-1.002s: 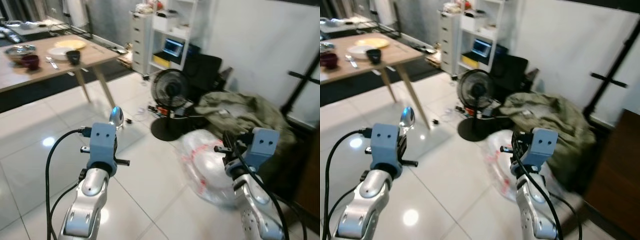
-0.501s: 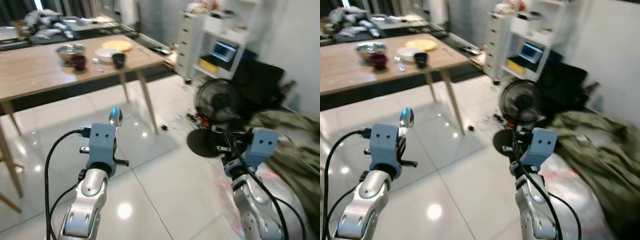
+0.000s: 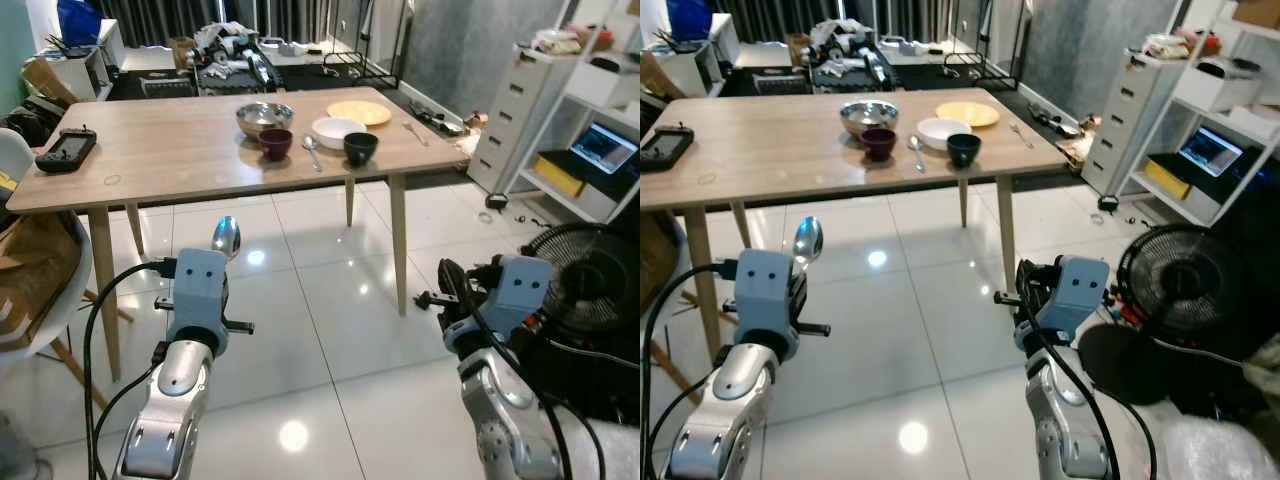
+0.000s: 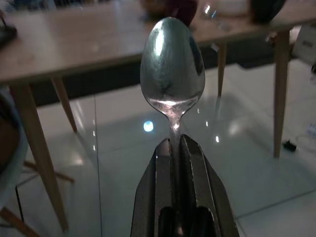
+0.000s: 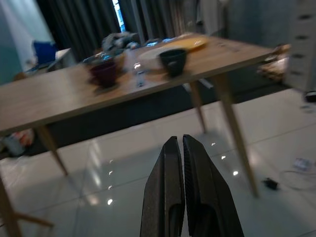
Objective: Setting the table
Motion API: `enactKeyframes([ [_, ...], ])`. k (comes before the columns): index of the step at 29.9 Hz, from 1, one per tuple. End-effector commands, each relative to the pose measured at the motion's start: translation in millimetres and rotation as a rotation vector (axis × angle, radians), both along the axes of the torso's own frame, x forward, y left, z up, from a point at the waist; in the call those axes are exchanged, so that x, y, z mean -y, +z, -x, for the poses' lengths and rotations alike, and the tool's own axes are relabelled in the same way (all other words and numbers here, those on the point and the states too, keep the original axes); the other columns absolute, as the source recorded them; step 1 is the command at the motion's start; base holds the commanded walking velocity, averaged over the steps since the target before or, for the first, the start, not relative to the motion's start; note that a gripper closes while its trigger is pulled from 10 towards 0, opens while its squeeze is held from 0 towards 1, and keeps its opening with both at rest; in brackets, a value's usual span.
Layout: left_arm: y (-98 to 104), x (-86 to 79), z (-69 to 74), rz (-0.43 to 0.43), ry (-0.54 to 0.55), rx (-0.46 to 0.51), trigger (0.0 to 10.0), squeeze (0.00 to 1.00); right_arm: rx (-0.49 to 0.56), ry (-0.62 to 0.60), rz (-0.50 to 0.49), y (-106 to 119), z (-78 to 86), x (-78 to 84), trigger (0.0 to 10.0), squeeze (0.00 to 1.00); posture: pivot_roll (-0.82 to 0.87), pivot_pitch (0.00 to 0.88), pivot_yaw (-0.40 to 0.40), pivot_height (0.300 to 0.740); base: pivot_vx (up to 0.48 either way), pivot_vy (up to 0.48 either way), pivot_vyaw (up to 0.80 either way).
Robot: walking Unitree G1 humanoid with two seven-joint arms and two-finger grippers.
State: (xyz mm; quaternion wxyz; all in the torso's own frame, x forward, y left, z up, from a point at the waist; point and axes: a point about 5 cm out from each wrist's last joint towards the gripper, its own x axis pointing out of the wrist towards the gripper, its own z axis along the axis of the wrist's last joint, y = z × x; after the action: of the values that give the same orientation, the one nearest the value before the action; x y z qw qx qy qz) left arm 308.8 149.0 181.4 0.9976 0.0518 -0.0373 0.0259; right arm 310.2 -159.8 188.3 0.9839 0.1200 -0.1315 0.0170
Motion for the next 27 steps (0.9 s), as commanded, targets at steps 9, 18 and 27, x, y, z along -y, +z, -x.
enactKeyframes([
  [9, -1.7, 0.1, 0.3, 0.002, 0.006, -0.006, 10.0, 0.0, -0.017, -0.014, -0.006, -3.6, 0.3, 3.0, 10.0, 0.0, 0.09, 0.067, 0.037, 0.74, 0.472, 0.0, 0.0],
  [18, -1.4, 0.0, -0.1, 0.003, 0.006, -0.006, 10.0, 0.0, -0.026, -0.057, 0.002, -4.8, -0.5, 10.3, 10.0, 0.0, 0.09, 0.067, 0.038, 0.74, 0.472, 0.0, 0.0],
  [27, -1.2, 0.3, -0.4, 0.004, 0.005, -0.004, 10.0, 0.0, -0.024, -0.061, 0.004, -4.0, -0.9, 11.2, 10.0, 0.0, 0.09, 0.066, 0.037, 0.74, 0.472, 0.0, 0.0],
])
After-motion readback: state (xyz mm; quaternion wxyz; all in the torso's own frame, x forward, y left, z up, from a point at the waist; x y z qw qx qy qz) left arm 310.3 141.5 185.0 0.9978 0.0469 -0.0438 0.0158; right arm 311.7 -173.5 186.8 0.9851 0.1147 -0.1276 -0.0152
